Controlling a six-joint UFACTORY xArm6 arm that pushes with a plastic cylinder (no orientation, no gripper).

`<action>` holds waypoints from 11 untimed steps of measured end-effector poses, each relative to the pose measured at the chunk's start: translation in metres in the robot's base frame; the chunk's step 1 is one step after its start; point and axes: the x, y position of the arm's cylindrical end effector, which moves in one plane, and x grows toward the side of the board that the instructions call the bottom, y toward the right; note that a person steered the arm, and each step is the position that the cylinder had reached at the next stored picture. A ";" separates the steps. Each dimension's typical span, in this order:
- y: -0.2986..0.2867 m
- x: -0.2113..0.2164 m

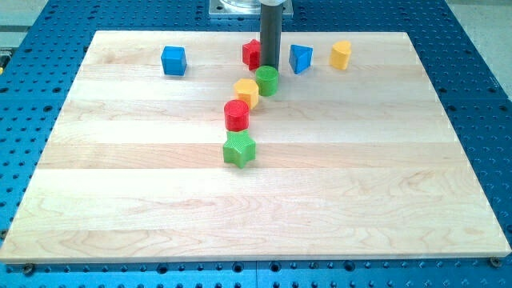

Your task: Drag the red circle to the top left side of the board

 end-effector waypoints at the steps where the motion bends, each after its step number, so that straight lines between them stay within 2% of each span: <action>1: 0.034 0.034; 2: 0.087 0.090; 3: 0.045 0.128; 4: -0.028 0.126; 5: -0.095 0.091; 6: -0.109 0.093; 8: -0.152 0.052; 9: -0.140 0.091; 11: -0.166 0.134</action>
